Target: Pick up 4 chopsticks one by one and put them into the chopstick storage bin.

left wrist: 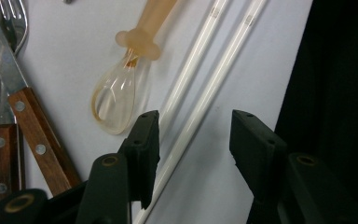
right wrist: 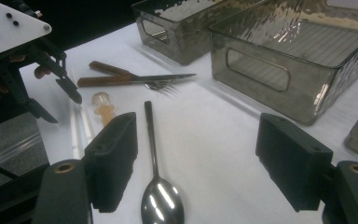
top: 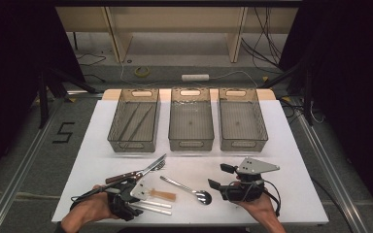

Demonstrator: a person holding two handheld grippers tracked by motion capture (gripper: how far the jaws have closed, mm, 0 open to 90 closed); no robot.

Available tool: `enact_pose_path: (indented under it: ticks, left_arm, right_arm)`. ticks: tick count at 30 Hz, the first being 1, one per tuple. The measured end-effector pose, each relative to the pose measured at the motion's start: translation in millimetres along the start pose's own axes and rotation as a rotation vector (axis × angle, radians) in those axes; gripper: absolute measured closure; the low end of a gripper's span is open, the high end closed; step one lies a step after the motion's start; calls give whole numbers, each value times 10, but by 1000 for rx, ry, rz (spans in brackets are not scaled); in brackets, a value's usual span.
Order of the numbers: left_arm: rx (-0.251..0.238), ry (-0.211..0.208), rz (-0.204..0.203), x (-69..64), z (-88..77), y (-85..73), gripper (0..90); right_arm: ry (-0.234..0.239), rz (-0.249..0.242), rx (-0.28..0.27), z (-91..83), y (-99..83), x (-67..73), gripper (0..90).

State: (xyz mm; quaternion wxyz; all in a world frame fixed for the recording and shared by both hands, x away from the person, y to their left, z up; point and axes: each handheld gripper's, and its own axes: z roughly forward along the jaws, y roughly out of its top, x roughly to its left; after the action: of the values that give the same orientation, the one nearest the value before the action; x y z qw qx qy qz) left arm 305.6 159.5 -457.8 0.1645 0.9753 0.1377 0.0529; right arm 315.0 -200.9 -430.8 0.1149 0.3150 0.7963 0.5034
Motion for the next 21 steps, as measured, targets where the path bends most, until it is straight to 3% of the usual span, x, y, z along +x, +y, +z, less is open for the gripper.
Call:
enact_pose_path:
  ticks: [4,21]
  left_arm:
    - [20,-7,34,15,7,-9,556]
    - [56,-18,73,26,59,-5,653]
  right_arm:
    - [1,4,-2,-5,0,-7,304]
    - [11,-8,13,18,-1,18,308]
